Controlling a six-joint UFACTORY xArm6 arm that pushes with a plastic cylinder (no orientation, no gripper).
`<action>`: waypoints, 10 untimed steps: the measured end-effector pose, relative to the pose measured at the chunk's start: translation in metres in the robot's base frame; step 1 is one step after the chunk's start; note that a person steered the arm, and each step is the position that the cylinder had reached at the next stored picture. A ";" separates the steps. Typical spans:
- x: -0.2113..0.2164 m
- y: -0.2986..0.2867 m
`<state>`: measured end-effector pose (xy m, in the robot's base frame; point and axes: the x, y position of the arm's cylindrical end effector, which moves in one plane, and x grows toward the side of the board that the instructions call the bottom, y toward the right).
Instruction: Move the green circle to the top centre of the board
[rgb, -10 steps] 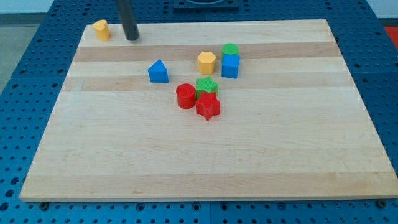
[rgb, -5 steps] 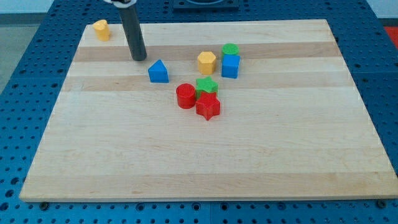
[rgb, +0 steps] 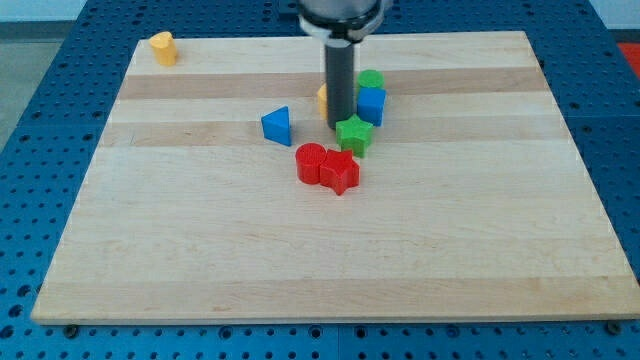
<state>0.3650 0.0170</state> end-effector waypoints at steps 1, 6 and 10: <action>-0.018 0.012; -0.070 0.035; -0.109 0.020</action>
<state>0.2559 0.0371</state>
